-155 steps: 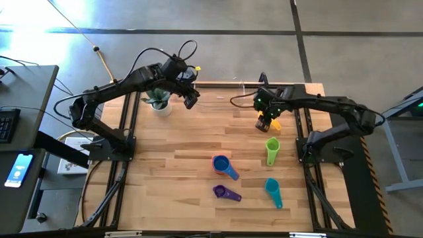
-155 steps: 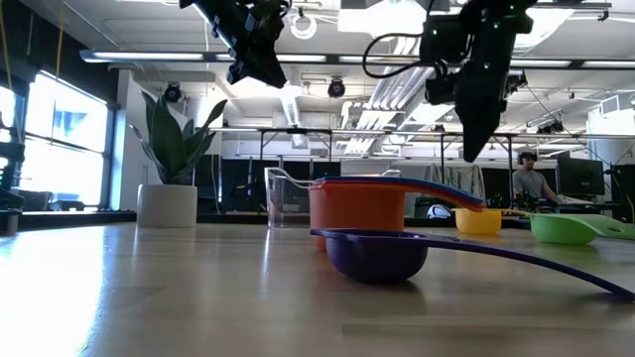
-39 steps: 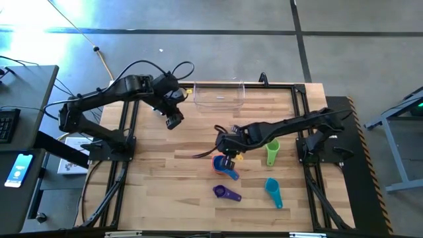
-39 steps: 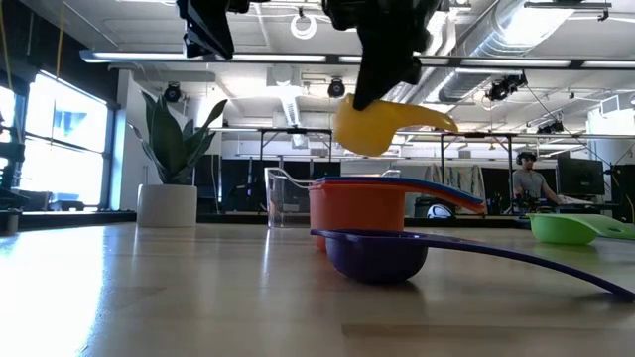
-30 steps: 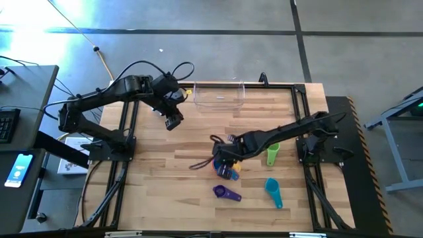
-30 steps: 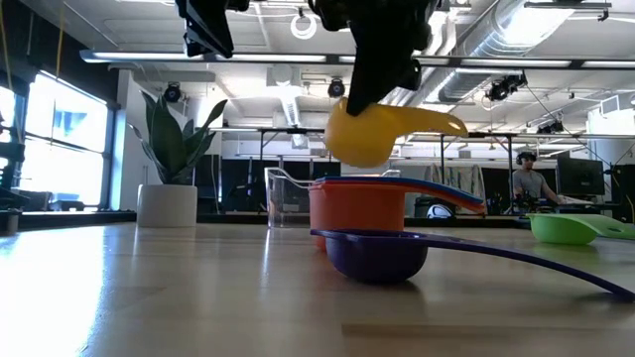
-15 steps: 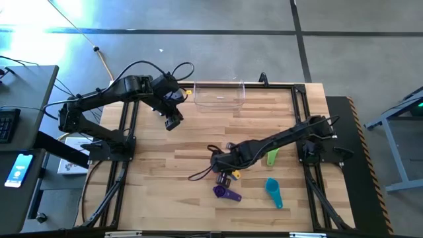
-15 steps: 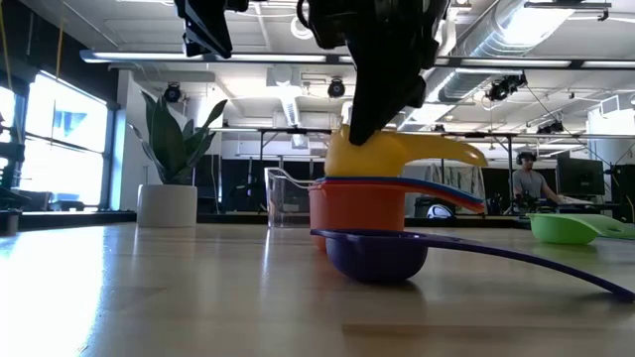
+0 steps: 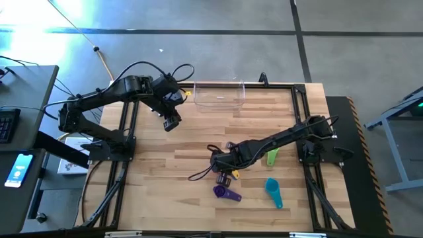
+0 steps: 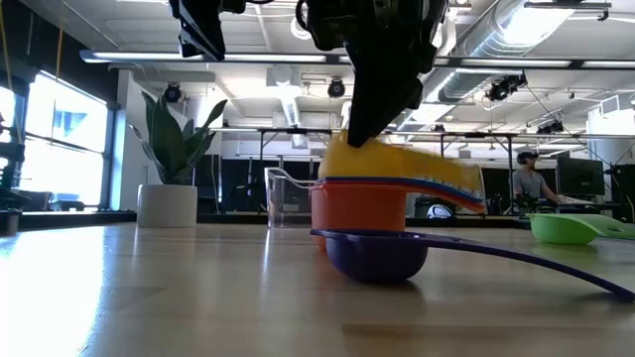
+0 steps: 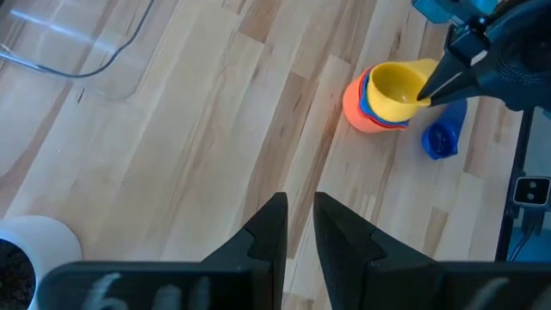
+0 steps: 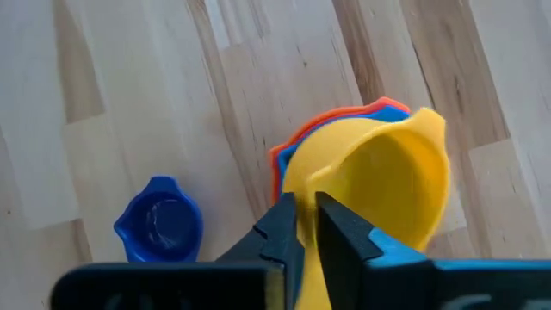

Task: Nest measuring cups in basket
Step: Stack the yellow measuring cup on top of the blue measuring cup, then stack the green measuring cup on top of the yellow measuring cup

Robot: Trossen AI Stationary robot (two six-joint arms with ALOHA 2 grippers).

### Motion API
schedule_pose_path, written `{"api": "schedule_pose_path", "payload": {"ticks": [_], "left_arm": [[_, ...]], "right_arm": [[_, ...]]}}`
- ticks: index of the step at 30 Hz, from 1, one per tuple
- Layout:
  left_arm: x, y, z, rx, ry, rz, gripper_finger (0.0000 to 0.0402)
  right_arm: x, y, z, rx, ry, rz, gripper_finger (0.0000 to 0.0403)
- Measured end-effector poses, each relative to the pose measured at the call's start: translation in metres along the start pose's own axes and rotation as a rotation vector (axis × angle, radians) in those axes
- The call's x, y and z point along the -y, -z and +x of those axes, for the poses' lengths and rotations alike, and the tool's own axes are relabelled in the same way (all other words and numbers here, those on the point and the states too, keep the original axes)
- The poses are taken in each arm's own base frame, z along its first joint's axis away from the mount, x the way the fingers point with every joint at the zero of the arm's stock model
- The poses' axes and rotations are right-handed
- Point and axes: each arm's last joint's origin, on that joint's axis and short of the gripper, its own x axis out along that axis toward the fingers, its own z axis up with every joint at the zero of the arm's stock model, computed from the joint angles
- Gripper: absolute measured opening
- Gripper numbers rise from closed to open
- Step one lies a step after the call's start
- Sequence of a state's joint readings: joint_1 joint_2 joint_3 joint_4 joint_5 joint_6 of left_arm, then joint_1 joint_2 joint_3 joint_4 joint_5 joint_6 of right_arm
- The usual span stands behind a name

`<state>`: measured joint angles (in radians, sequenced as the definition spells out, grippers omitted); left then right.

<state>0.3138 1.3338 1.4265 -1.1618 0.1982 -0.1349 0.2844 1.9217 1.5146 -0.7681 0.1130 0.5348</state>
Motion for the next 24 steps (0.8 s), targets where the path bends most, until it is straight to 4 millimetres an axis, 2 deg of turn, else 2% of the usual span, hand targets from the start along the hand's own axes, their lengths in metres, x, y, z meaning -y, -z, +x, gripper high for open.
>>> {"api": "schedule_pose_path", "payload": {"ticks": [5,12,18,24], "left_arm": [[0.000,0.000,0.000,0.000,0.000,0.001,0.0048],[0.000,0.000,0.000,-0.001,0.000,0.001,0.0048],[0.000,0.000,0.000,-0.001,0.000,-0.002,0.0048],[0.000,0.000,0.000,-0.002,0.000,0.006,0.0048]], "right_arm": [[0.000,0.000,0.000,-0.004,-0.009,0.007,0.0064],[-0.001,-0.002,-0.003,-0.006,-0.017,0.009,0.0068],[-0.004,-0.012,-0.022,-0.001,-0.004,0.068,0.0069],[-0.005,-0.016,-0.047,0.001,0.119,0.081,0.0069]]}}
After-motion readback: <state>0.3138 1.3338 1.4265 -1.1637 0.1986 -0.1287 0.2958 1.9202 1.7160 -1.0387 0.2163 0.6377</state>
